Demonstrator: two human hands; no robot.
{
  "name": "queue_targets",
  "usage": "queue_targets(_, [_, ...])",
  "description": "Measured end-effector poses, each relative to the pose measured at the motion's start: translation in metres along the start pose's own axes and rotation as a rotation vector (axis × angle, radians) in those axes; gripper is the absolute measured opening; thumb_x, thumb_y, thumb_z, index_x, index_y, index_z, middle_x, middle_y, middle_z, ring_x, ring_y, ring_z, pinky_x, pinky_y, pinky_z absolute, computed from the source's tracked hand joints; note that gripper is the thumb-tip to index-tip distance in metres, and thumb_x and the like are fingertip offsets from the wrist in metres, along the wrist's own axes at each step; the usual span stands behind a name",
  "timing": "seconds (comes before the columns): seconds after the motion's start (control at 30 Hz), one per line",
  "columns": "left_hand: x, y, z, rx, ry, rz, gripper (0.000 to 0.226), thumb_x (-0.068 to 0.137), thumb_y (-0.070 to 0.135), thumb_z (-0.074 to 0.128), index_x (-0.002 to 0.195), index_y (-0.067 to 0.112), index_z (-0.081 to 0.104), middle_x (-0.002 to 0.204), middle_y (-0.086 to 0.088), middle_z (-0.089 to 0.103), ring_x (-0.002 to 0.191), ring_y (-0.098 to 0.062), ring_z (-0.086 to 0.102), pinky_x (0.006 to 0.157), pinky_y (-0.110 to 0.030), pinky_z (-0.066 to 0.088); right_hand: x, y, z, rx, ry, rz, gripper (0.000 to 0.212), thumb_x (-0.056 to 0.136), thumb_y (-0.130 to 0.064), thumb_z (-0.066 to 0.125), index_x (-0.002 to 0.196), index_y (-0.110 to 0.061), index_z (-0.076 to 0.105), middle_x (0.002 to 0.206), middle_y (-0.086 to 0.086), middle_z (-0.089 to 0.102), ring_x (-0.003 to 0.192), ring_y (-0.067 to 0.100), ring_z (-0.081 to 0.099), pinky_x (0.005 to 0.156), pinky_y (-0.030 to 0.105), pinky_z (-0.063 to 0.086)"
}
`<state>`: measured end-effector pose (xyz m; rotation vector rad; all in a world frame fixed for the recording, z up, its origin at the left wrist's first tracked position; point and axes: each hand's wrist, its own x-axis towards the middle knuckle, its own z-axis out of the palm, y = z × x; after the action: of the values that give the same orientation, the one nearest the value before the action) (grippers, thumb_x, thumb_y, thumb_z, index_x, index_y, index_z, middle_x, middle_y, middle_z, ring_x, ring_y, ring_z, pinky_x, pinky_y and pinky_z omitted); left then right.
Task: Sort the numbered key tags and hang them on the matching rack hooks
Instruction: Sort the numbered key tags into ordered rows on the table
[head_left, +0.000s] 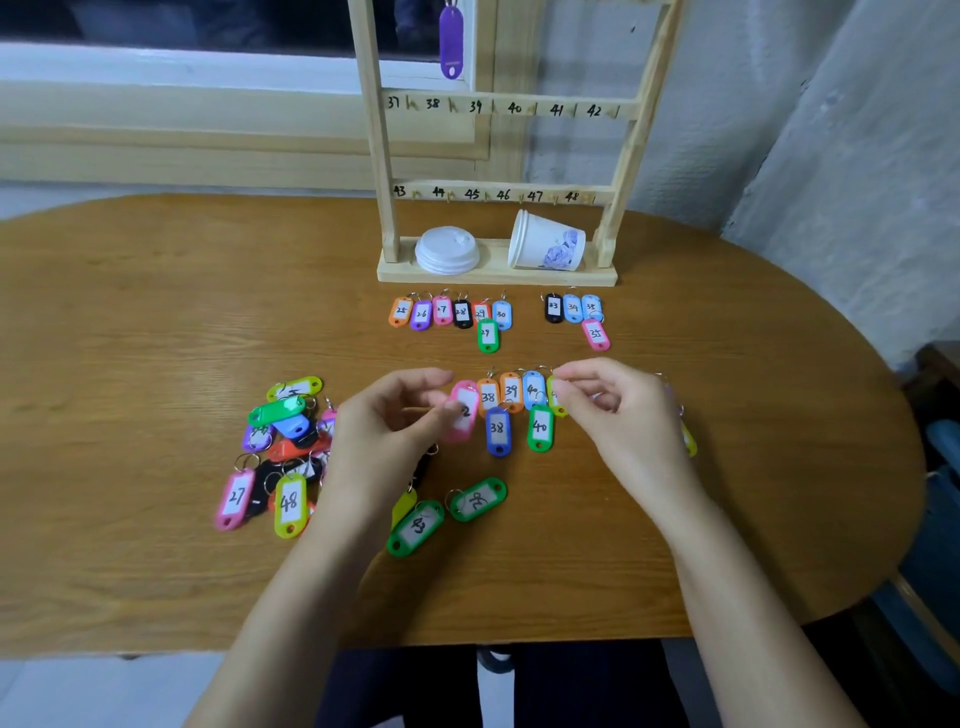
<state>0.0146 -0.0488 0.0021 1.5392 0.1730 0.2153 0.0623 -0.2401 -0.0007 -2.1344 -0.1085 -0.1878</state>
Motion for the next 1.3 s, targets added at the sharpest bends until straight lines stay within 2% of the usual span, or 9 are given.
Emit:
queue_targets(0.13, [-0.004,0.001,0.006,-0.079,-0.041,-0.035,0.017,0.082,-0.003,0.066,0.092,0.011,0.068,0.073,0.003,0.066,0.059,-0.004,0.063,0.057,-0.013,0.048,-0.024,-0.012,0.015,0.260,-0.152,0.005,0.009,0.086,-0.016,0.068,0.093,-0.019,0.073,0.085,-0.006,0.073,0.084,0.004,0.067,0.076,0.021,0.052])
queue_targets(0.27, [-0.006,-0.002,0.006,-0.043,-0.066,-0.025,0.018,0.081,-0.003,0.067,0.092,0.010,0.068,0.075,-0.002,0.068,0.061,-0.007,0.062,0.059,-0.016,0.050,-0.032,-0.014,0.024,0.303,-0.166,-0.016,0.010,0.083,-0.016,0.070,0.093,-0.019,0.073,0.085,-0.008,0.073,0.081,-0.001,0.066,0.071,0.010,0.047])
queue_targets(0.47, [-0.010,-0.003,0.003,0.025,-0.112,-0.022,0.020,0.080,-0.001,0.069,0.099,0.006,0.068,0.081,-0.011,0.070,0.066,-0.013,0.066,0.062,-0.019,0.052,-0.037,-0.012,0.025,0.325,-0.154,0.001,0.014,0.080,-0.011,0.072,0.085,-0.024,0.071,0.079,-0.009,0.072,0.075,-0.002,0.065,0.067,0.011,0.048])
queue_targets(0.63, [-0.011,-0.007,-0.001,0.338,-0.116,0.089,0.022,0.076,0.006,0.075,0.095,0.016,0.069,0.080,0.002,0.070,0.072,-0.011,0.067,0.068,-0.021,0.054,-0.036,-0.001,0.016,0.388,0.000,0.064,0.014,0.081,-0.011,0.072,0.084,-0.024,0.071,0.080,-0.006,0.072,0.078,0.002,0.066,0.072,0.015,0.051])
queue_targets(0.8, [-0.015,-0.014,-0.001,0.679,-0.283,0.192,0.030,0.069,0.021,0.083,0.094,0.028,0.069,0.079,0.010,0.068,0.073,-0.007,0.063,0.071,-0.029,0.054,-0.033,0.014,0.002,0.389,0.085,0.109,0.016,0.083,-0.010,0.070,0.085,-0.026,0.070,0.082,-0.007,0.072,0.079,0.001,0.066,0.072,0.018,0.052])
queue_targets(0.93, [-0.016,-0.013,0.003,0.815,-0.365,0.273,0.033,0.070,0.015,0.079,0.101,0.024,0.069,0.085,0.012,0.061,0.076,-0.005,0.055,0.071,-0.024,0.046,-0.027,0.030,-0.005,0.303,0.163,0.108,0.017,0.083,-0.012,0.070,0.084,-0.028,0.069,0.084,-0.007,0.072,0.083,0.007,0.067,0.074,0.020,0.051])
queue_targets(1.07, [-0.012,-0.014,0.004,0.801,-0.357,0.260,0.034,0.072,0.007,0.077,0.101,0.022,0.070,0.086,0.010,0.066,0.078,-0.008,0.059,0.070,-0.015,0.043,-0.016,0.038,-0.013,0.185,0.244,0.095,0.011,0.084,-0.012,0.070,0.086,-0.023,0.070,0.084,-0.007,0.070,0.081,0.008,0.067,0.073,0.023,0.051])
queue_targets(1.2, [-0.010,-0.016,0.005,0.697,-0.239,0.259,0.026,0.075,0.004,0.075,0.092,0.022,0.071,0.081,0.011,0.069,0.079,-0.004,0.062,0.067,-0.007,0.044,-0.003,0.041,-0.015,-0.007,0.291,0.102,0.009,0.082,-0.021,0.071,0.087,-0.028,0.069,0.082,-0.011,0.070,0.078,0.010,0.066,0.070,0.037,0.055])
queue_targets(1.3, [-0.007,-0.015,0.003,0.652,-0.156,0.270,0.023,0.075,0.007,0.077,0.087,0.026,0.070,0.076,0.014,0.067,0.073,-0.006,0.063,0.064,-0.013,0.048,0.004,0.033,-0.013,-0.180,0.229,0.141,0.008,0.083,-0.029,0.069,0.091,-0.030,0.066,0.077,-0.017,0.066,0.075,0.007,0.063,0.064,0.030,0.052])
